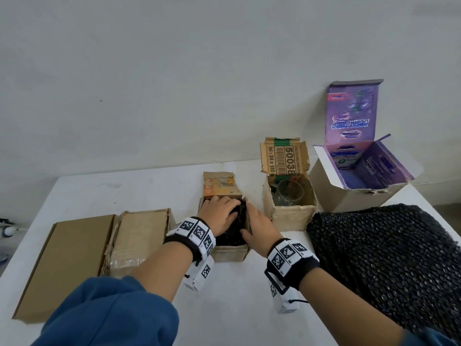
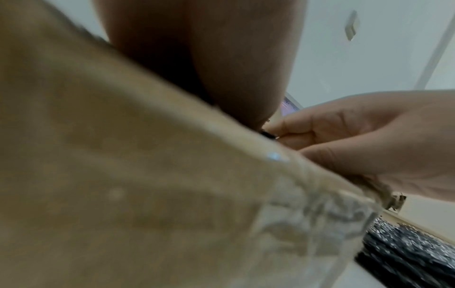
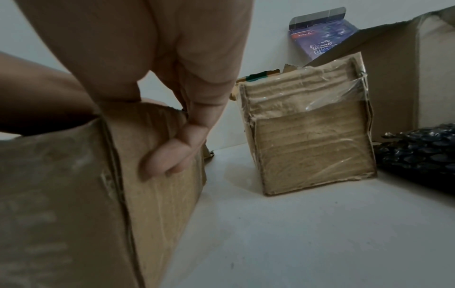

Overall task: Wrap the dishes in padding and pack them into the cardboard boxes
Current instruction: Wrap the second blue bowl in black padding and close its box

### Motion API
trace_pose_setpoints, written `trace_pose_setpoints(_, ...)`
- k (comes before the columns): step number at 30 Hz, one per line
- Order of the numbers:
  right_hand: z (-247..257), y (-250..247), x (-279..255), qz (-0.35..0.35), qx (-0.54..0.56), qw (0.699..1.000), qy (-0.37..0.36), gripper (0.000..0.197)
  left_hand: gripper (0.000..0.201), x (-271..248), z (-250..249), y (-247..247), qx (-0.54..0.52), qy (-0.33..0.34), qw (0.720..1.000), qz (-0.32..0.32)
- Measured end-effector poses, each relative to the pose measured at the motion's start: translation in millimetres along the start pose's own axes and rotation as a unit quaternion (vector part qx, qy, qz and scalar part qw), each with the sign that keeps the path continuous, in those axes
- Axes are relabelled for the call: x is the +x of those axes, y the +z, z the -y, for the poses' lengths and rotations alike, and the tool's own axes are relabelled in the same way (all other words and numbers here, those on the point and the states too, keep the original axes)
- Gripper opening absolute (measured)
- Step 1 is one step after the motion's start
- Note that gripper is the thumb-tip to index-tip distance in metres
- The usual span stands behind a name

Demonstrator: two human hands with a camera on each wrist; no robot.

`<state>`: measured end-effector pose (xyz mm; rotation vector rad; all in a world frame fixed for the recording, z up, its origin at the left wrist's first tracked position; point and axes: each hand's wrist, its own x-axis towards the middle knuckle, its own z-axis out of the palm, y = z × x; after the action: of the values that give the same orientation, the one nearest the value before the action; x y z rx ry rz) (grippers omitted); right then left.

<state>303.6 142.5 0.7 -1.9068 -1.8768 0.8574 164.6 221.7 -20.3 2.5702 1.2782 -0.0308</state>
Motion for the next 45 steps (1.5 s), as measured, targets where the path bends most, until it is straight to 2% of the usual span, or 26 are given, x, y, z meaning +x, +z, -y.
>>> trace_pose_setpoints(6,-4,-3,-1,0.020,-0.006,1.000,0.011,0.069,0.035,-2,-20,9,0.137,-0.016,0.990,-0.043)
trace_pose_setpoints(9,-4,-3,-2,0.023,-0.008,1.000,0.008,0.068,0.050,-4,-24,12,0.171,-0.008,0.984,-0.052)
trace_pose_setpoints(11,-4,-3,-1,0.024,-0.008,1.000,0.003,0.068,0.061,-4,-21,10,0.140,0.003,0.988,-0.057)
trace_pose_setpoints(12,-5,-2,-1,0.025,-0.007,1.000,-0.001,0.068,0.060,-4,-19,8,0.107,0.008,0.993,-0.056)
trace_pose_setpoints(15,-5,0,1,0.030,-0.006,0.999,-0.009,0.069,0.037,-8,-14,6,-0.006,0.013,0.999,-0.035)
trace_pose_setpoints(17,-6,1,3,0.034,-0.013,0.999,-0.015,0.072,0.038,-12,-12,9,-0.038,0.015,0.998,-0.040)
trace_pose_setpoints(20,-9,3,7,0.035,-0.016,0.999,-0.020,0.072,0.050,-15,-8,12,-0.102,0.013,0.990,-0.096)
trace_pose_setpoints(22,-10,1,9,0.036,-0.022,0.999,-0.023,0.073,0.045,-13,-6,10,-0.151,0.003,0.979,-0.134)
trace_pose_setpoints(25,-10,0,10,0.039,-0.018,0.999,-0.025,0.074,0.032,-8,-4,9,-0.165,0.021,0.977,-0.132)
trace_pose_setpoints(29,-11,-3,11,0.046,-0.016,0.998,-0.027,0.072,0.050,-11,2,5,-0.189,0.043,0.980,-0.044)
trace_pose_setpoints(31,-10,-2,13,0.049,-0.021,0.998,-0.032,0.072,0.045,-10,7,-1,-0.163,0.052,0.984,-0.041)
trace_pose_setpoints(34,-10,-1,12,0.049,-0.037,0.997,-0.036,0.075,0.031,-2,7,-8,-0.165,0.044,0.983,-0.070)
trace_pose_setpoints(37,-11,-2,11,0.055,-0.041,0.997,-0.035,0.076,0.022,1,-3,-6,-0.168,-0.005,0.977,-0.128)
trace_pose_setpoints(39,-12,-3,11,0.057,-0.042,0.997,-0.038,0.076,0.019,0,-6,-4,-0.134,-0.039,0.976,-0.167)
trace_pose_setpoints(41,-13,-2,12,0.058,-0.042,0.997,-0.042,0.076,0.013,-1,-8,-1,-0.107,-0.042,0.977,-0.182)
trace_pose_setpoints(45,-15,1,12,0.059,-0.040,0.997,-0.041,0.077,0.017,3,-12,9,-0.178,-0.051,0.963,-0.195)
